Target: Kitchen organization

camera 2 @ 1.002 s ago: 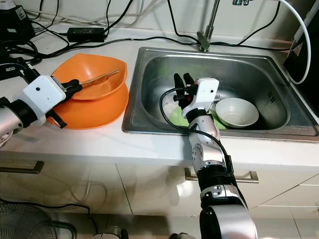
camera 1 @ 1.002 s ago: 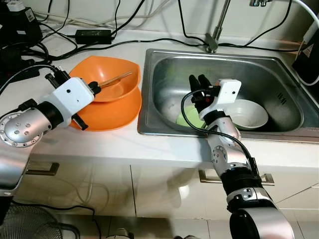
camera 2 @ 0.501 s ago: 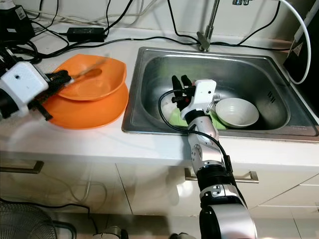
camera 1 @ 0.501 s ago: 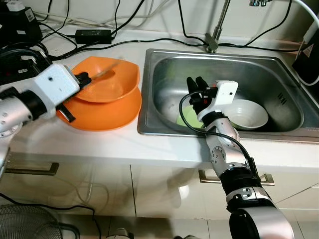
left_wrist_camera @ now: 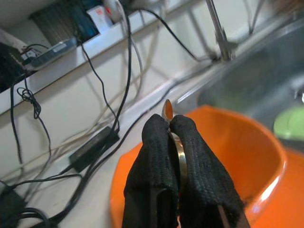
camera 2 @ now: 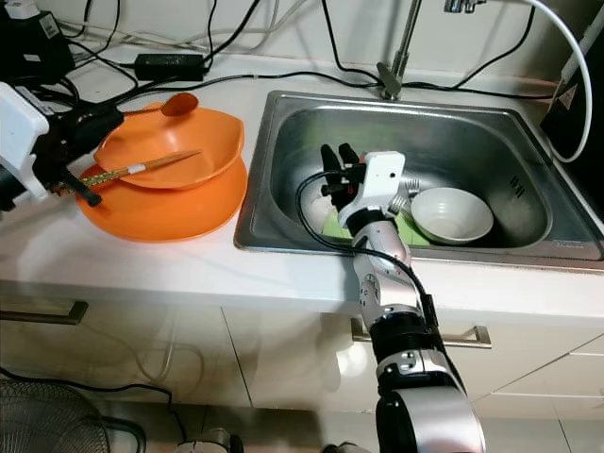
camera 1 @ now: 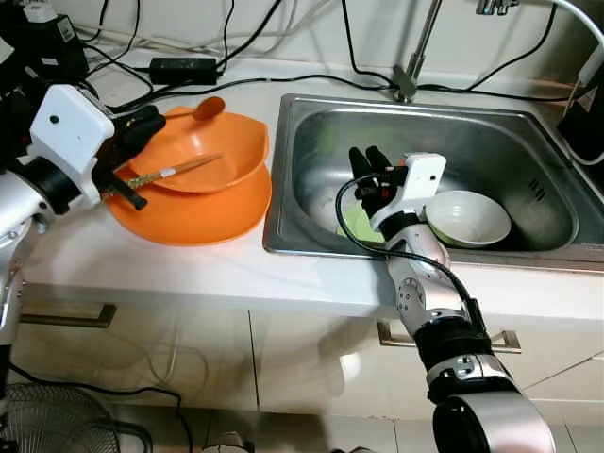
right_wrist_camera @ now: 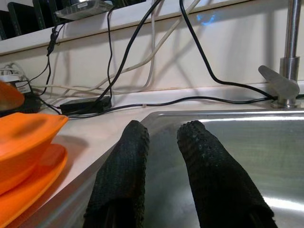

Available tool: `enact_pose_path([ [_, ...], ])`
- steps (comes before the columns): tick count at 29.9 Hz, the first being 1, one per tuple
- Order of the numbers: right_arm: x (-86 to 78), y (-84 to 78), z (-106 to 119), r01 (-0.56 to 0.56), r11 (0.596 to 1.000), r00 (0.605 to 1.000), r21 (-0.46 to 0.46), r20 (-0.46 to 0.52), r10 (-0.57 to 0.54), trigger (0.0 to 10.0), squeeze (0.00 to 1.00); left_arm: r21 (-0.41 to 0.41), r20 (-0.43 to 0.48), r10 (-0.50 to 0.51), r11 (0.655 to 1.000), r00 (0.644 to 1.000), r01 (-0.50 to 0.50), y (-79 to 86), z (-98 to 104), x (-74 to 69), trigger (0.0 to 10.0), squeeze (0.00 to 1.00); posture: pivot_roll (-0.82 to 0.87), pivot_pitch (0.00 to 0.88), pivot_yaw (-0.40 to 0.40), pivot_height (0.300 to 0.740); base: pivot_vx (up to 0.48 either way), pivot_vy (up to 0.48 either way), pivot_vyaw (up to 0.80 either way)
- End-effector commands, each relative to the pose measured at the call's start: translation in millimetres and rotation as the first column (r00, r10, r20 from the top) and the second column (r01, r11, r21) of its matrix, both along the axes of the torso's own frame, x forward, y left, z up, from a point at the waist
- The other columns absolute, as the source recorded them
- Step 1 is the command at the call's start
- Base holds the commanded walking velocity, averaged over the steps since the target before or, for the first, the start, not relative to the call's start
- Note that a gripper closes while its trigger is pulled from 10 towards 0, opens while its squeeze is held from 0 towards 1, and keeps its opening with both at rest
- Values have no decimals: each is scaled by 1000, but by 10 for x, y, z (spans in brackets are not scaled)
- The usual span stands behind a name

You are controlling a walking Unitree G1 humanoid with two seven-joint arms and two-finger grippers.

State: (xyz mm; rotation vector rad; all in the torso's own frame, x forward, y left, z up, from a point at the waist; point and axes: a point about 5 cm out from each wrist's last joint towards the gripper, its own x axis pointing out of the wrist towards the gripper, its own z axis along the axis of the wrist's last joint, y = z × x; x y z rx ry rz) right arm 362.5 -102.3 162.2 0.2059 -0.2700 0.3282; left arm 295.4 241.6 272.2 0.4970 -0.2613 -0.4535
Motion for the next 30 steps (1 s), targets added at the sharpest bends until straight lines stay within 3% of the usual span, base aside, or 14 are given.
enact_pose_path([
  [1, 13, 0, 30, -2, 1000, 1000, -7, 10, 2, 10000, 0, -116, 45, 14, 993, 999, -8, 17, 71, 23, 10000, 0, 180, 26, -23, 740, 0, 0, 0],
  [2, 13, 0, 30, -2, 1000, 1000, -7, 10, 2, 10000, 0, -116, 45, 14, 993, 999, -8, 17, 71, 23, 10000, 0, 180, 26, -23, 740, 0, 0, 0],
  [6, 14, -4, 33, 1, 1000, 1000, -8, 11, 0, 10000, 0, -308, 116, 49, 951, 992, -11, -67, 120, 84, 10000, 0, 179, 29, -23, 740, 0, 0, 0],
  [8, 14, -6, 33, 2, 1000, 1000, -9, 12, -2, 10000, 0, -334, 124, 50, 943, 991, -6, -89, 128, 89, 10000, 0, 179, 32, -23, 740, 0, 0, 0],
  [12, 13, -20, 36, 9, 1000, 1000, -10, 15, -9, 10000, 0, -478, 147, 4, 876, 989, 68, -295, 167, 119, 10000, 0, 176, 37, -22, 740, 0, 0, 0],
  [18, 18, -41, 56, 23, 1000, 1000, -9, 21, -23, 10000, 0, -565, 127, -81, 813, 989, 139, -633, 97, 193, 10000, 0, 169, 39, -16, 740, 0, 0, 0],
  [22, 21, -47, 67, 29, 1000, 999, -3, 25, -29, 10000, 0, -641, 90, -151, 748, 984, 173, -931, -19, 251, 10000, 0, 165, 39, -13, 740, 0, 0, 0],
  [27, 21, -75, 88, 41, 999, 999, 18, 28, -41, 10000, 0, -728, 52, -185, 666, 981, 164, -1073, -128, 317, 10000, 0, 147, 41, -6, 740, 0, 0, 0],
  [30, 22, -130, 131, 56, 997, 998, 54, 35, -57, 10000, 0, -759, 16, -209, 633, 978, 148, -1144, -250, 346, 10000, 0, 137, 42, -2, 740, 0, 0, 0],
])
